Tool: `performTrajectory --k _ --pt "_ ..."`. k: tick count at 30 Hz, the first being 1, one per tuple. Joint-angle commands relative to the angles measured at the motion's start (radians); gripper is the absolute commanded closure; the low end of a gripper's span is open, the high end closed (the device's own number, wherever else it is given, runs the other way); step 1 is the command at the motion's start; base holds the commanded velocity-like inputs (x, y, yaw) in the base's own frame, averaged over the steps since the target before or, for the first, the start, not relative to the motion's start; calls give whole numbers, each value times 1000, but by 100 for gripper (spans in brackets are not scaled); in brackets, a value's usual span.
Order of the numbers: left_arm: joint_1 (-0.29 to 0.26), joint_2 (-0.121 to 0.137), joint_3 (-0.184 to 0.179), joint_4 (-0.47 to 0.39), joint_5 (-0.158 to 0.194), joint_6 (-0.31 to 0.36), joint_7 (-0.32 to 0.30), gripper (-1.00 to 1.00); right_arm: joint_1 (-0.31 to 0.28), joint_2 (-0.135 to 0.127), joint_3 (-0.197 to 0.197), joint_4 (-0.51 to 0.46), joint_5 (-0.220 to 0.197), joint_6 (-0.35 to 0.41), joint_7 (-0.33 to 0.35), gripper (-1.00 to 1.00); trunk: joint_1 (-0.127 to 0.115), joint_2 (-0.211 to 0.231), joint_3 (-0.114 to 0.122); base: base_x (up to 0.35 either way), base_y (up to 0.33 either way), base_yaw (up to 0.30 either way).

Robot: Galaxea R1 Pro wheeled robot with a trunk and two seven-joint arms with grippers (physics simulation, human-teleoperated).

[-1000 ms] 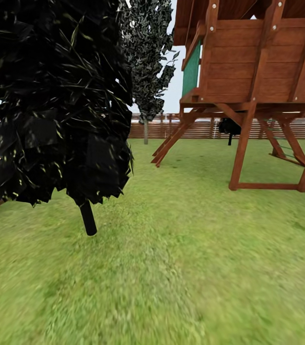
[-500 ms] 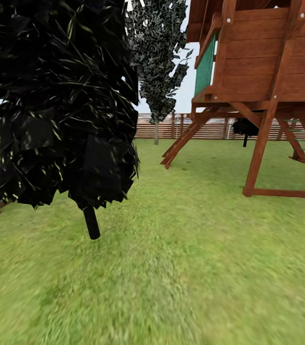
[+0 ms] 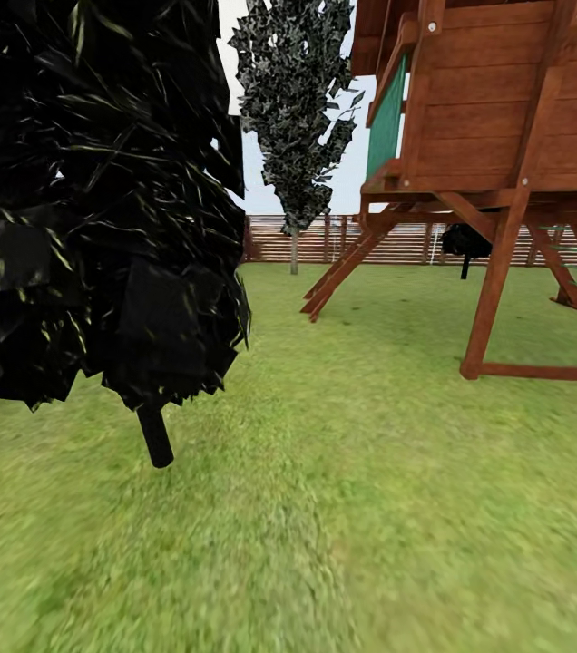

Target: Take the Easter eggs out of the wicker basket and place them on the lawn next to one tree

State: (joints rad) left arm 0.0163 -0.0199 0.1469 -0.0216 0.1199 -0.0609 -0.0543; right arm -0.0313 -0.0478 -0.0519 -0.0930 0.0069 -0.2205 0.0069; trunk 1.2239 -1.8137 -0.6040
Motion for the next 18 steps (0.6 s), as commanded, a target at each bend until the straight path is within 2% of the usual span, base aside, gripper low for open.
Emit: performTrajectory --k 1,18 --pt "1 0 3 -1 10 0 -5 -100 -1 0 -5 1 1 -3 1 -100 0 0 -1 277 -185 0" --pt "1 0 3 -1 10 -1 -5 -100 -1 0 -5 1 1 -3 1 -100 0 0 -1 264 -197 0"
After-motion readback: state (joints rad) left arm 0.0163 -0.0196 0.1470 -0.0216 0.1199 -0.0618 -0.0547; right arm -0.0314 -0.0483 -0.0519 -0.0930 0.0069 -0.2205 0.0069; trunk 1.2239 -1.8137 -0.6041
